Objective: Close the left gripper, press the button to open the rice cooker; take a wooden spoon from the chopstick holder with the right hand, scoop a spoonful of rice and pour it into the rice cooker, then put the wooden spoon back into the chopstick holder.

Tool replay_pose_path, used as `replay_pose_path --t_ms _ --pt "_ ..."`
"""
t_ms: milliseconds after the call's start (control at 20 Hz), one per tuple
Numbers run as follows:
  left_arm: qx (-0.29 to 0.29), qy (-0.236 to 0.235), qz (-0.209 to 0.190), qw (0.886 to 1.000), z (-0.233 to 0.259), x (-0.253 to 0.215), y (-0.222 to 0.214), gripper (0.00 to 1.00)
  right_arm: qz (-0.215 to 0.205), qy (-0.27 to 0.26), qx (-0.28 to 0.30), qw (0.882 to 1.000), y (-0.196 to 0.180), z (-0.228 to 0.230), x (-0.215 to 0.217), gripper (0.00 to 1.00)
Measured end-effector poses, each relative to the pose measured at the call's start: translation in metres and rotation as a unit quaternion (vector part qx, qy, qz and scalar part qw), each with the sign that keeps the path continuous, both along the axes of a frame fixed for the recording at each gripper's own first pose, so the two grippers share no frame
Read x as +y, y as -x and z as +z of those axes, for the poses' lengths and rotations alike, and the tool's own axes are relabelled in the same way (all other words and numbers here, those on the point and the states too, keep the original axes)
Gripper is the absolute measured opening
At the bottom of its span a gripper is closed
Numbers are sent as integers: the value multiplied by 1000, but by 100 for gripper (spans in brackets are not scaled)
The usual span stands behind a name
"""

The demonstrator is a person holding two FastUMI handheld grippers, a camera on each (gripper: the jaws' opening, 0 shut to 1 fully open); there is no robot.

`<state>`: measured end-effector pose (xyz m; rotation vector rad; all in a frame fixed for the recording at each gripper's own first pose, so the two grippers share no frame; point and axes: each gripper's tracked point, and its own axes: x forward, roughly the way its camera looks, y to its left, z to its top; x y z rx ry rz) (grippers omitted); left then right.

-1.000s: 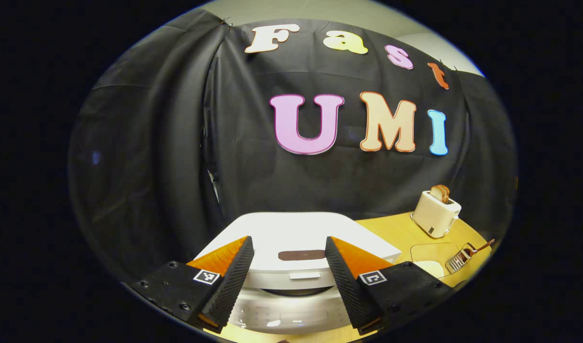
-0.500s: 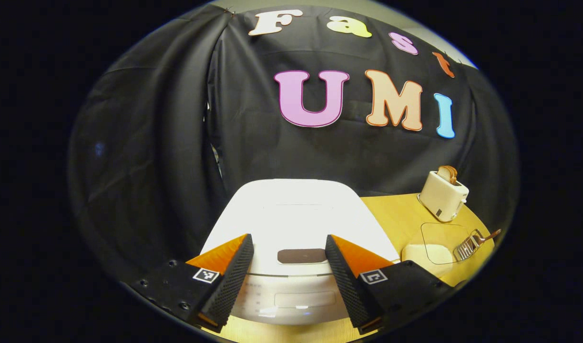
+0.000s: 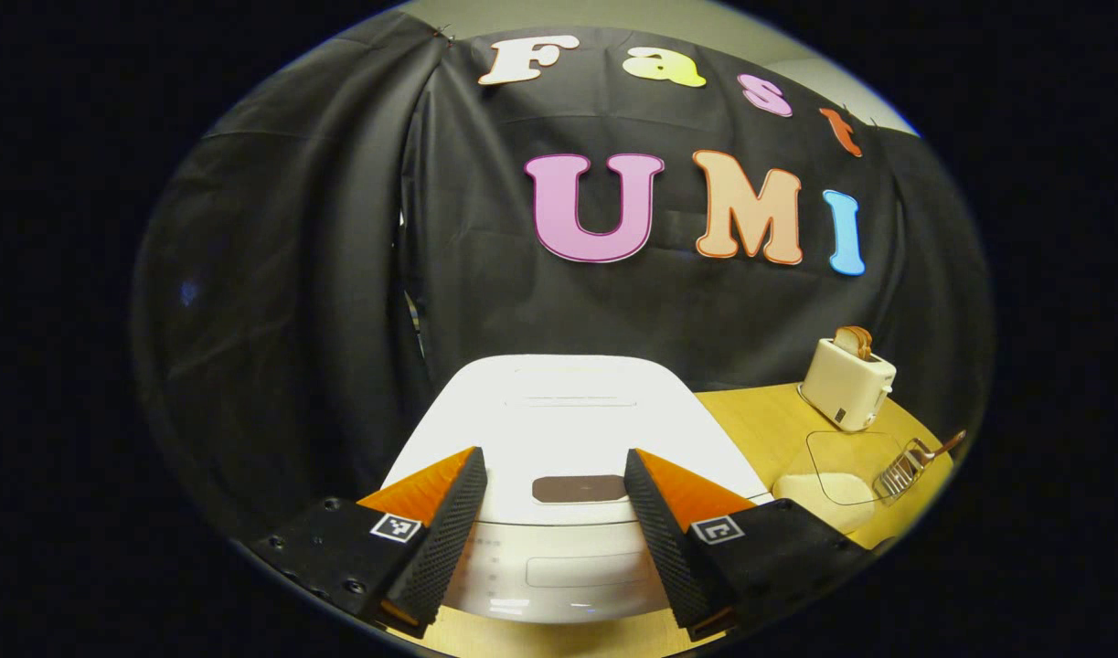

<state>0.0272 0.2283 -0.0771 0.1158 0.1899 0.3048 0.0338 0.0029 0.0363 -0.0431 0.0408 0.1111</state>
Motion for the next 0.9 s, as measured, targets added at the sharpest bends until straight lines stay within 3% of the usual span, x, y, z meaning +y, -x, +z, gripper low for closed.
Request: replay_pose_path --t_ms 350,550,900 --pt "20 49 -12 999 18 -12 4 87 13 21 -20 1000 10 6 5 96" --pt "5 23 -19 1000 50 -32 10 89 12 21 -27 999 18 12 -1 96" --pt "-15 5 -91 996 84 -118 33 90 4 11 -45 999 39 21 -17 93"
